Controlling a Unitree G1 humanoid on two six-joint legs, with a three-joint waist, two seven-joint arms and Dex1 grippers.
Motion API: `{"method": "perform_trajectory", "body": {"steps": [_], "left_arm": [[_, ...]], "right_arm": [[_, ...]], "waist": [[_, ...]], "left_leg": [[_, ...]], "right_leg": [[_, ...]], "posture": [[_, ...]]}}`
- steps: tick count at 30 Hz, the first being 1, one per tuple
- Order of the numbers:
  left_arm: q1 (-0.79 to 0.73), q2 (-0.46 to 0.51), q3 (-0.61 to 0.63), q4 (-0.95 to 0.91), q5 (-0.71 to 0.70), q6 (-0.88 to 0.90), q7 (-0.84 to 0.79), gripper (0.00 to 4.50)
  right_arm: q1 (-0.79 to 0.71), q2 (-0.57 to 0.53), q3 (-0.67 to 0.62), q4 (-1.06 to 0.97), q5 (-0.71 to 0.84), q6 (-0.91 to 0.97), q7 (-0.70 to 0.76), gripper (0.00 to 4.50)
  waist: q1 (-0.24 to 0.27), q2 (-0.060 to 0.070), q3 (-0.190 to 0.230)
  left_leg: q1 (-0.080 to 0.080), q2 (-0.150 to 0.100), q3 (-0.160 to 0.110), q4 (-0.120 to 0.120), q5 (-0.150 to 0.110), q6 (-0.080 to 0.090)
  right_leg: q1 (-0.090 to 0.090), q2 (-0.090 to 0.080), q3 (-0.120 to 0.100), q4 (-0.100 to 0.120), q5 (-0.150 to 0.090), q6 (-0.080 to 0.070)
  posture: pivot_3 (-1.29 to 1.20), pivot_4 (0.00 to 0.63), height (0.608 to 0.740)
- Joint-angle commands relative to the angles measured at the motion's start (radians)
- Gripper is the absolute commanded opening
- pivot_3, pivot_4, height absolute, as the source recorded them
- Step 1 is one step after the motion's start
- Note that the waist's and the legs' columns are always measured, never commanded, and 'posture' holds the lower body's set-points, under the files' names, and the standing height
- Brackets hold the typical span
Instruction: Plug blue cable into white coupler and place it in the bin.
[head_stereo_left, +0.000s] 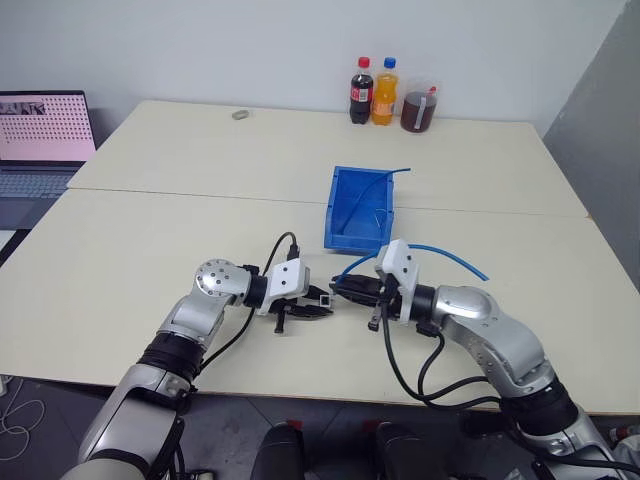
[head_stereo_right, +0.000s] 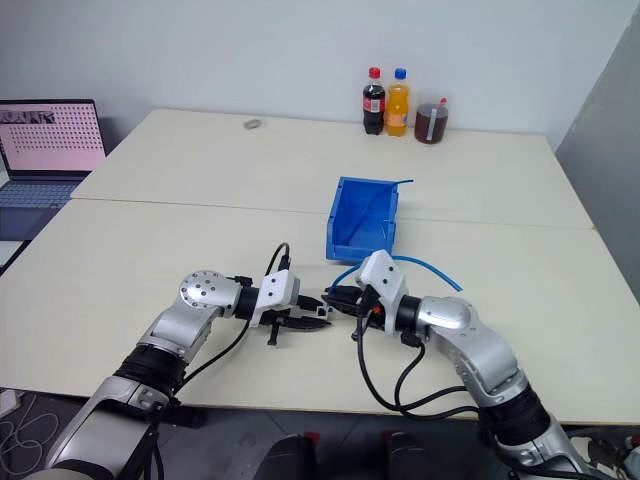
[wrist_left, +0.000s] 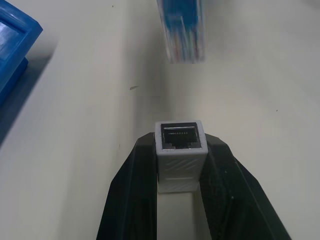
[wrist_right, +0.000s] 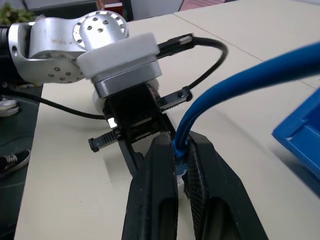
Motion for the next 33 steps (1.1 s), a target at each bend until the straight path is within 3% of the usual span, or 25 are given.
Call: {"method": "perform_trajectory", "body": {"steps": [1, 16, 33], "left_arm": [[0.034, -0.008, -0.022, -0.033, -0.009, 0.084, -0.036, 0.81], [0.052, 0.0, -0.021, -0.095, 0.001, 0.145, -0.056, 0.81], [0.06, 0.005, -0.018, -0.09, 0.014, 0.143, -0.049, 0.81]], "right_arm": [[-0.02, 0.015, 0.032, 0.014, -0.047, -0.066, 0.032, 0.02], [-0.036, 0.041, 0.068, 0.109, -0.142, -0.145, 0.081, 0.02], [-0.001, 0.024, 0.017, 0.058, -0.127, -0.139, 0.099, 0.02]], "waist": [[0.0, 0.0, 0.0], [-0.002, 0.0, 0.0], [-0.002, 0.0, 0.0]], "left_leg": [[0.0, 0.0, 0.0, 0.0, 0.0, 0.0], [0.0, 0.0, 0.0, 0.0, 0.0, 0.0], [0.0, 0.0, 0.0, 0.0, 0.0, 0.0]], "right_leg": [[0.0, 0.0, 0.0, 0.0, 0.0, 0.0], [0.0, 0.0, 0.0, 0.0, 0.0, -0.001], [0.0, 0.0, 0.0, 0.001, 0.0, -0.001]], "posture": [[0.0, 0.15, 0.74], [0.0, 0.15, 0.74], [0.0, 0.15, 0.74]]}}
